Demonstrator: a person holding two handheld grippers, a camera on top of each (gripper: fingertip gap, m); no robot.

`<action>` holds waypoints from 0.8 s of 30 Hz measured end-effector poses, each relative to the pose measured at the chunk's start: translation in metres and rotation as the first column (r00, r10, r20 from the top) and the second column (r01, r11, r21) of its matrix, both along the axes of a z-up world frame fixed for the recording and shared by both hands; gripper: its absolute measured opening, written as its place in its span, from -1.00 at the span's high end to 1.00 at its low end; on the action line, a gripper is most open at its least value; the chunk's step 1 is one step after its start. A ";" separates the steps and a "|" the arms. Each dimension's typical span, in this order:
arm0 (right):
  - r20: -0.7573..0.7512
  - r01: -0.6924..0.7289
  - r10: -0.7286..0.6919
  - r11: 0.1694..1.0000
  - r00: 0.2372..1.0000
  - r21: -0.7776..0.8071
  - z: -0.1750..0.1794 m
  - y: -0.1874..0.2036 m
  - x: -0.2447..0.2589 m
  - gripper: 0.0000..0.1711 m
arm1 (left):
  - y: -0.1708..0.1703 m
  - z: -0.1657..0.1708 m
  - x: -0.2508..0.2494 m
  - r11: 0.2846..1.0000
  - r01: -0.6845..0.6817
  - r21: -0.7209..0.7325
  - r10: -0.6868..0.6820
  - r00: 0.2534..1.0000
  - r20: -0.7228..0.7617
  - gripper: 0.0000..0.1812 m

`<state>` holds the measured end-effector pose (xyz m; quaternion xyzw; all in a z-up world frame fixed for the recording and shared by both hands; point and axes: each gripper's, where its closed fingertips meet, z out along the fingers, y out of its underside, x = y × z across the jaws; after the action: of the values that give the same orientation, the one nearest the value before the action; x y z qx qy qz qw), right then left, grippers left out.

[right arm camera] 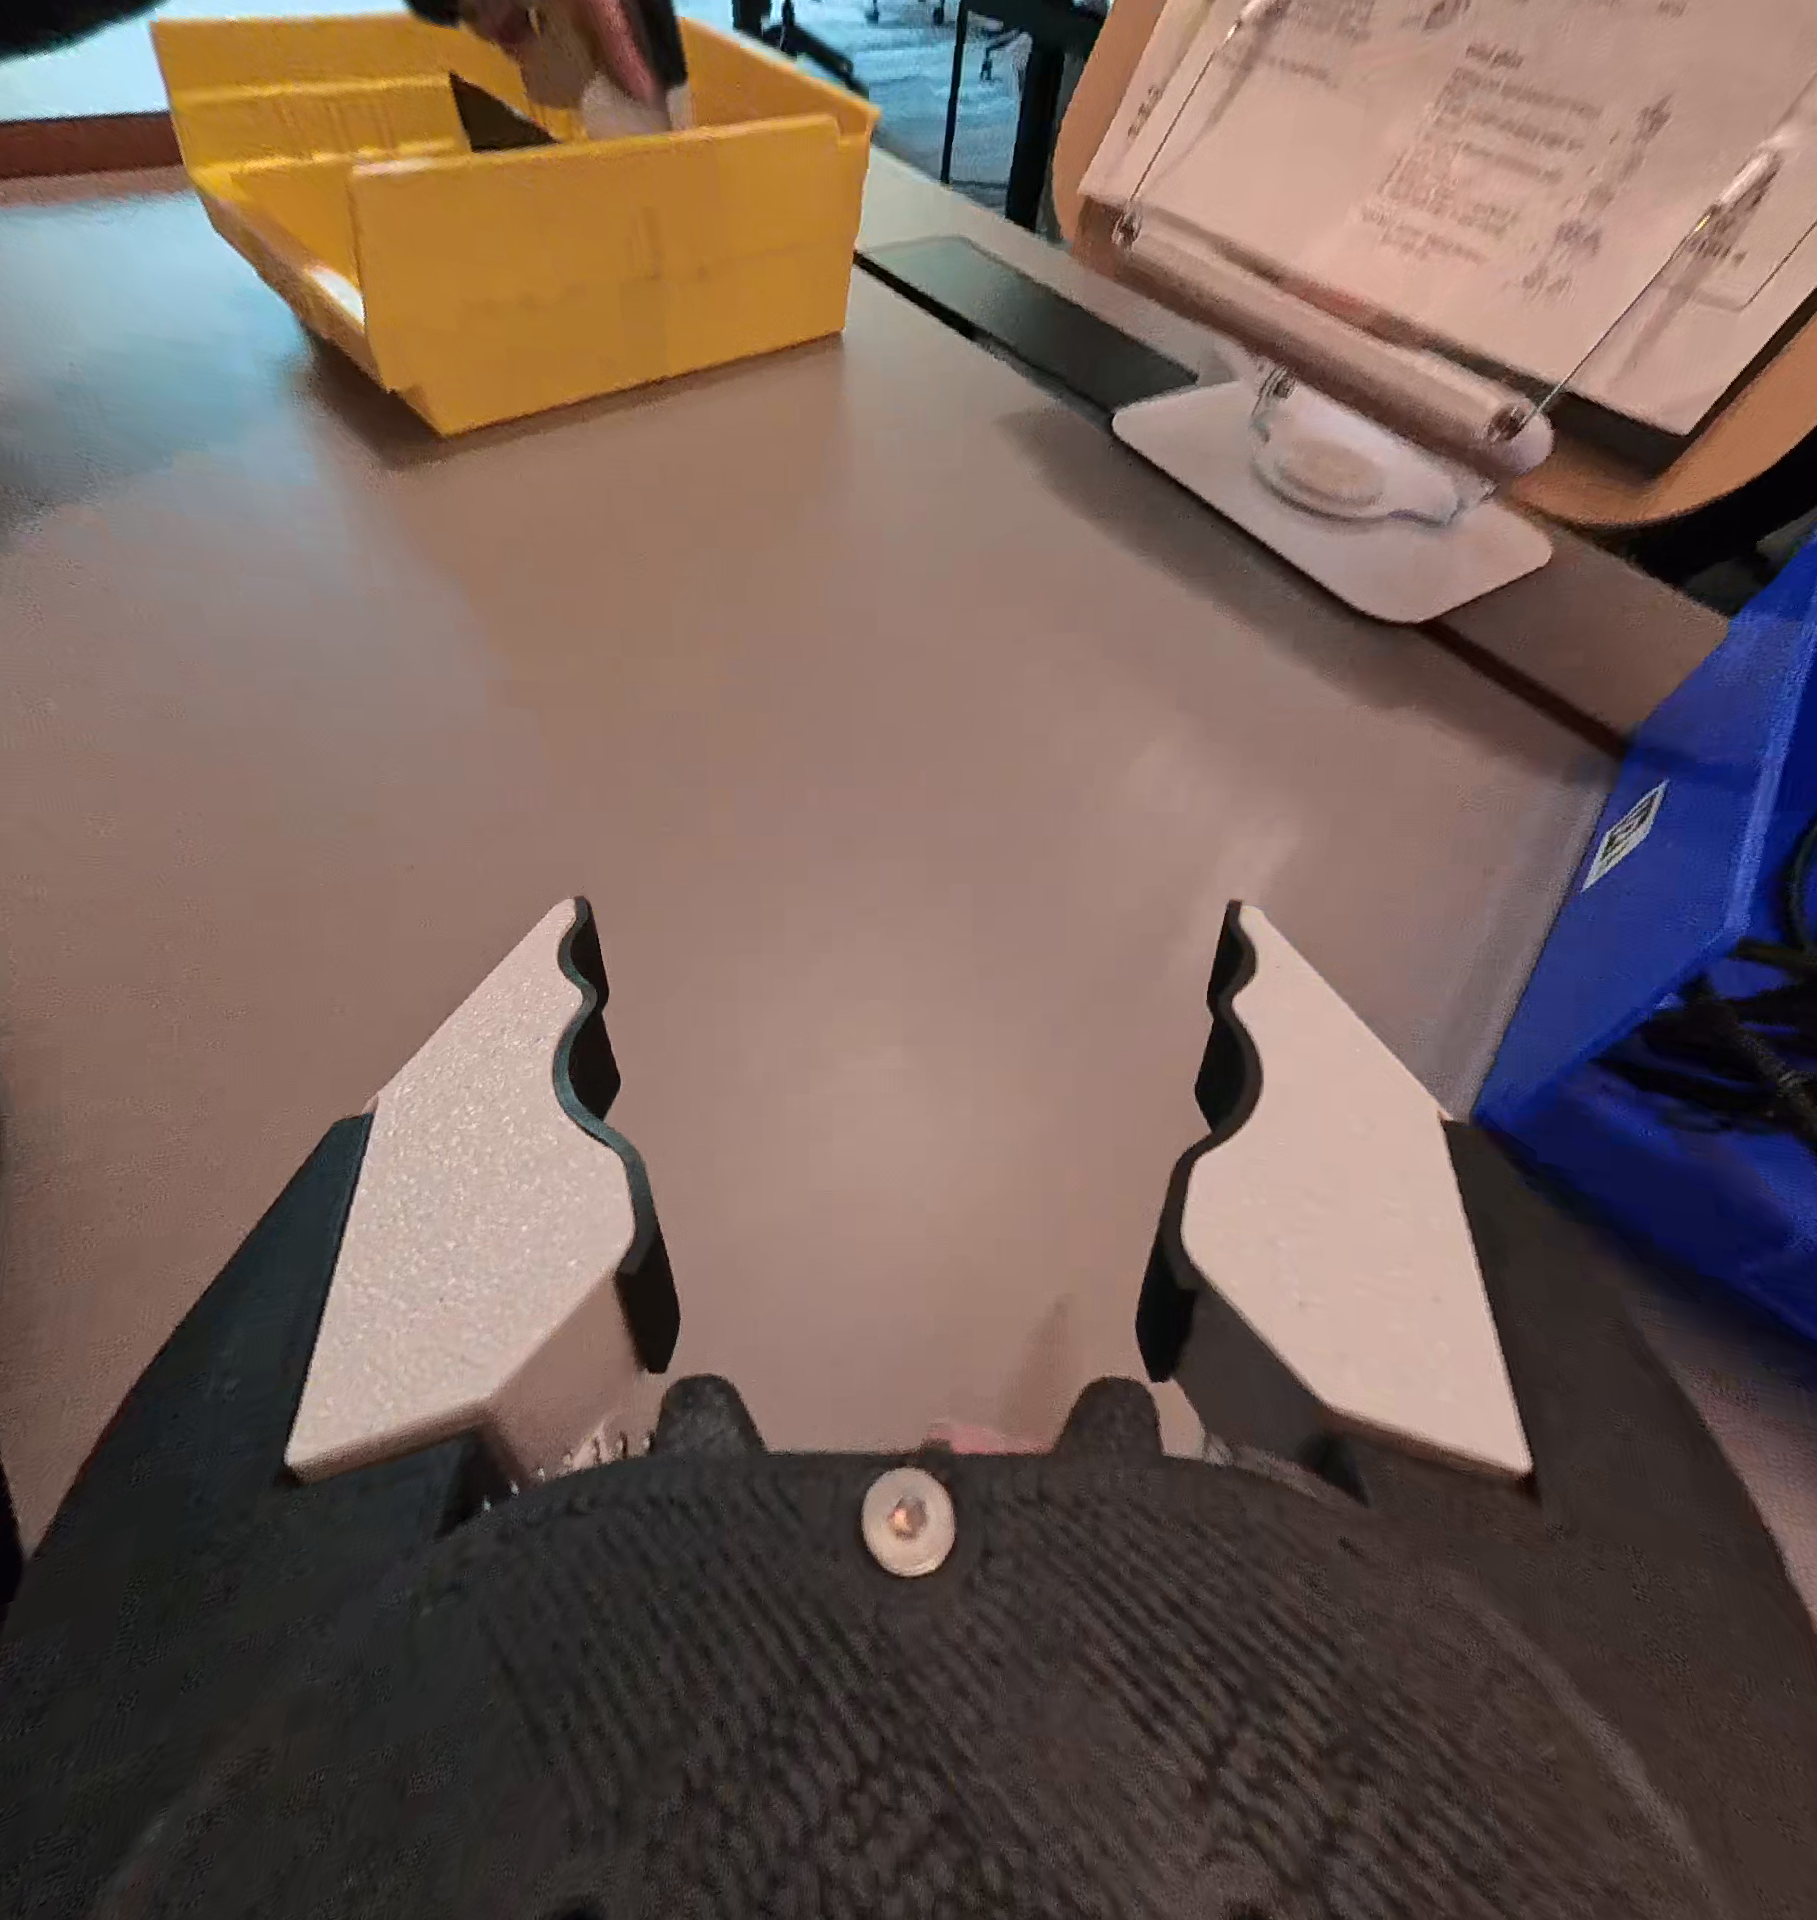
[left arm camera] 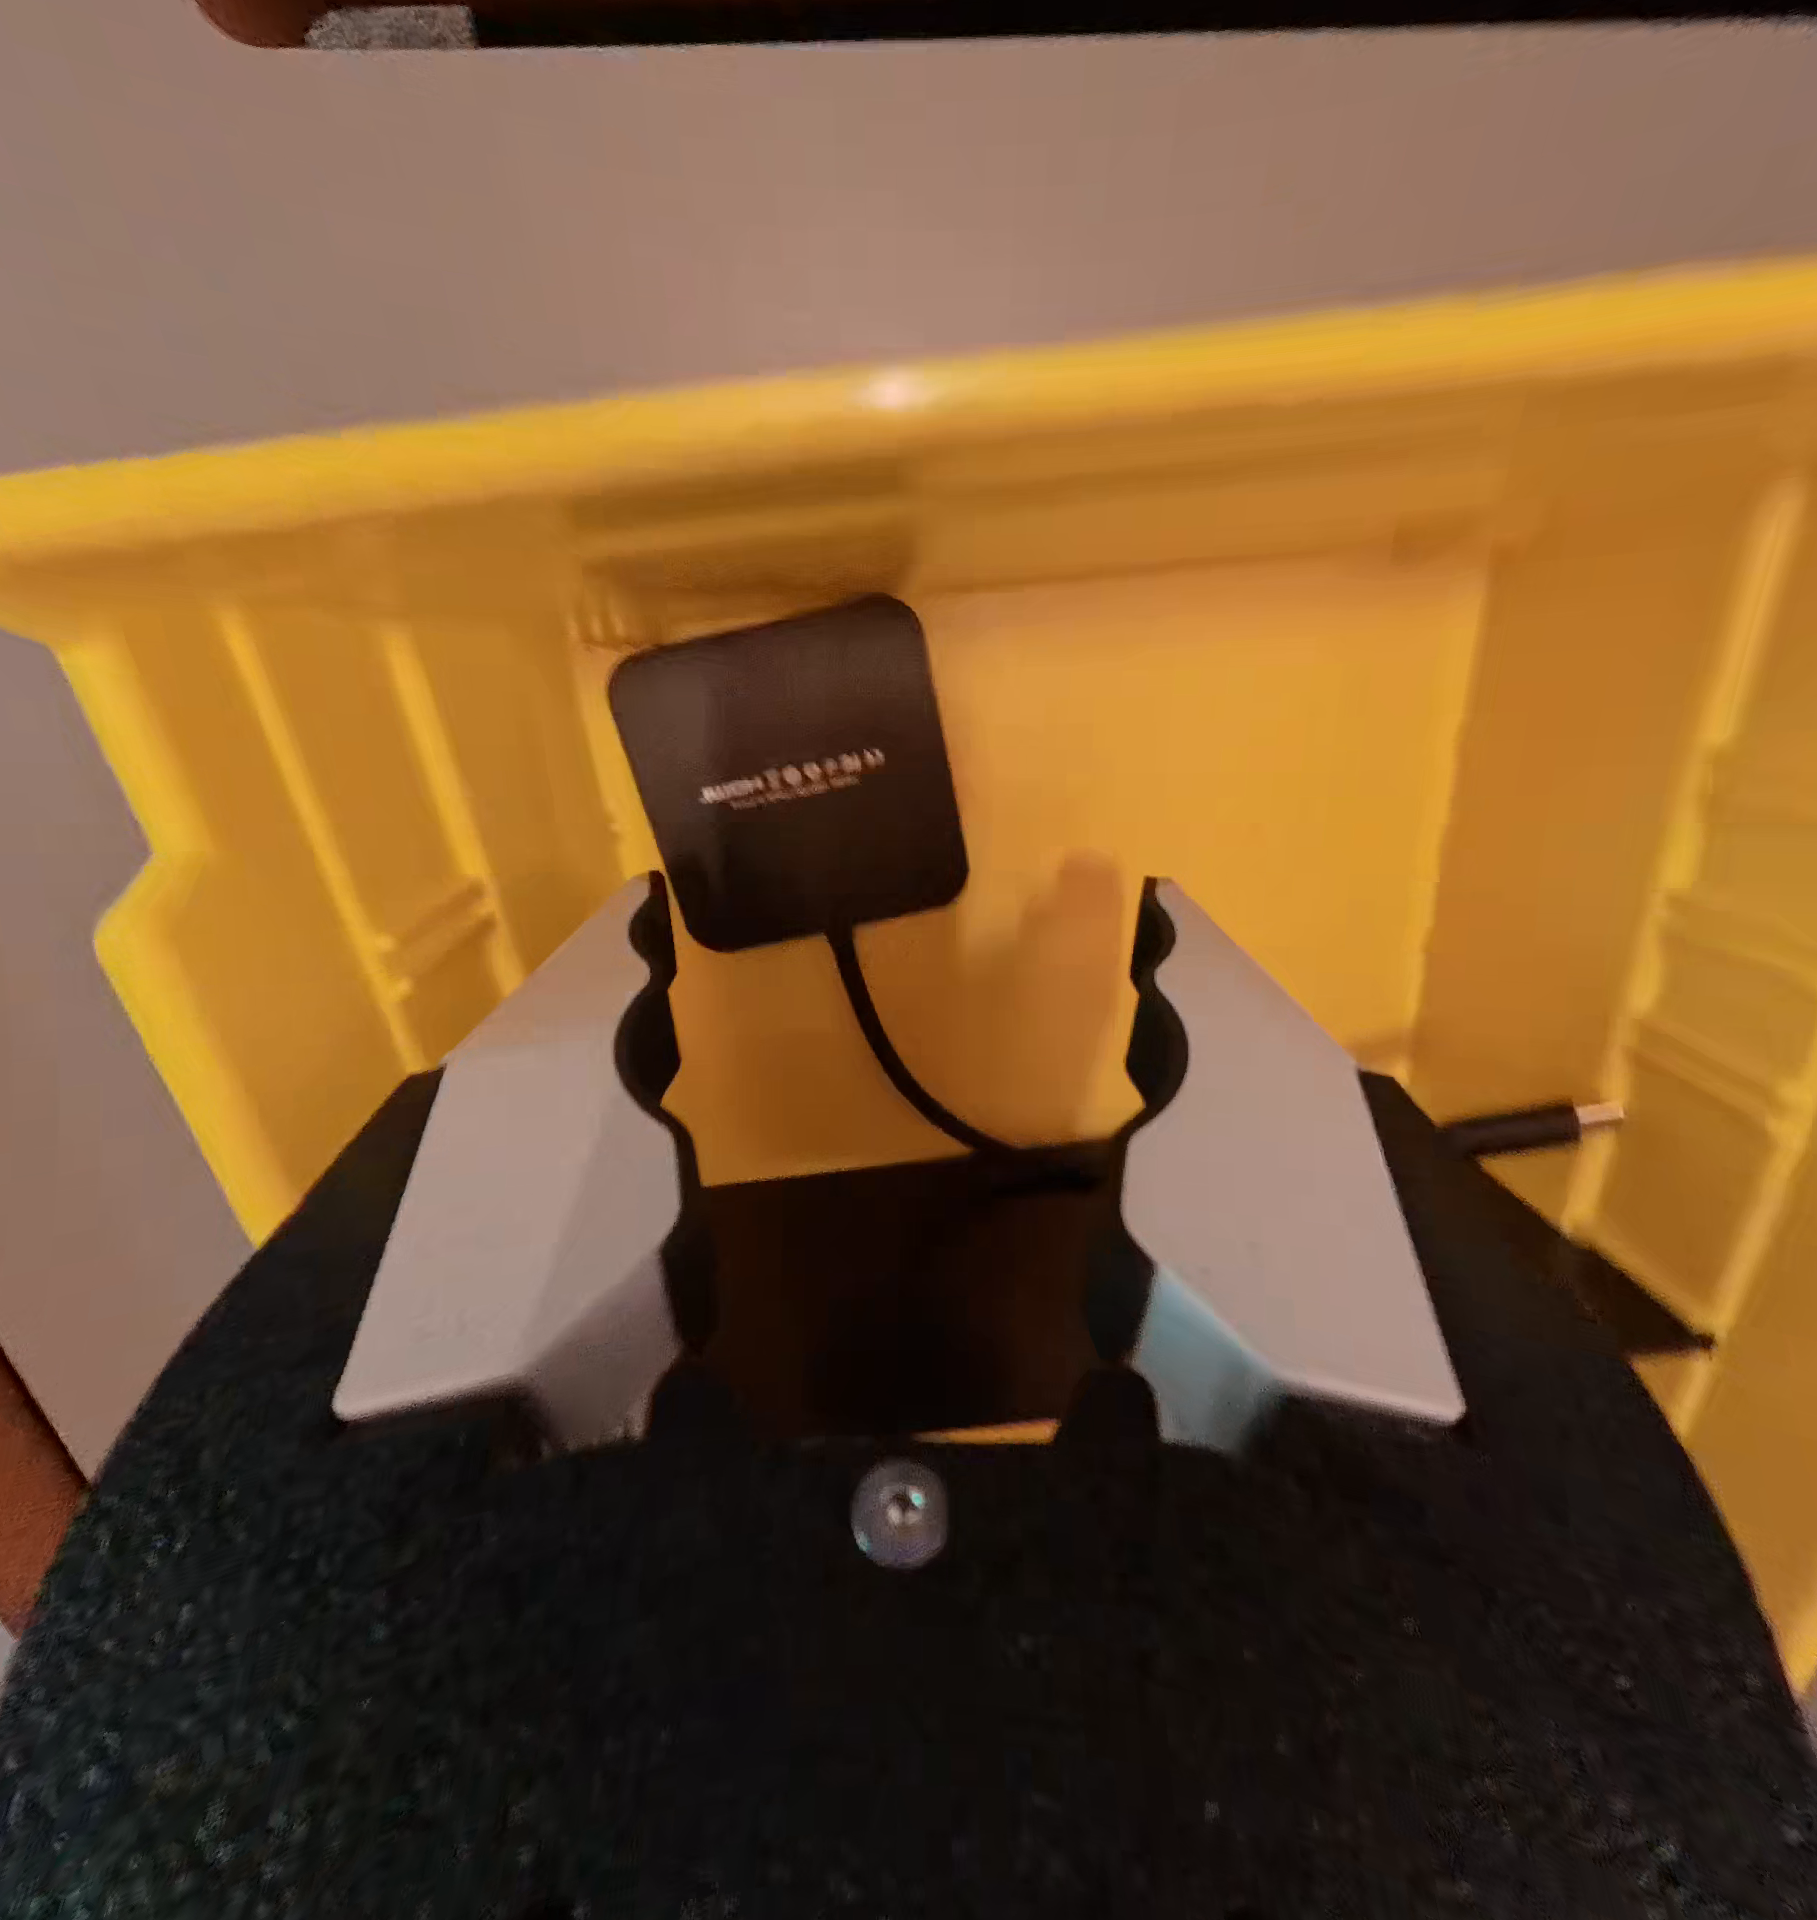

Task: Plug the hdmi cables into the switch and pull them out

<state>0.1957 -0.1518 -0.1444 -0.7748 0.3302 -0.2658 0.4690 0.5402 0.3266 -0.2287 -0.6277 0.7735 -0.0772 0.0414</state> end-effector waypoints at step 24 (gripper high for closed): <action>-0.043 -0.060 0.060 0.998 0.997 -0.005 -0.028 0.012 0.011 -0.26 | 0.001 -0.024 0.005 0.998 0.055 0.031 -0.055 0.998 0.017 0.31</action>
<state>0.2062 -0.1394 -0.1729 -0.7914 0.3157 -0.2361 0.4671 0.5453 0.3275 -0.2525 -0.6047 0.7912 -0.0722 0.0558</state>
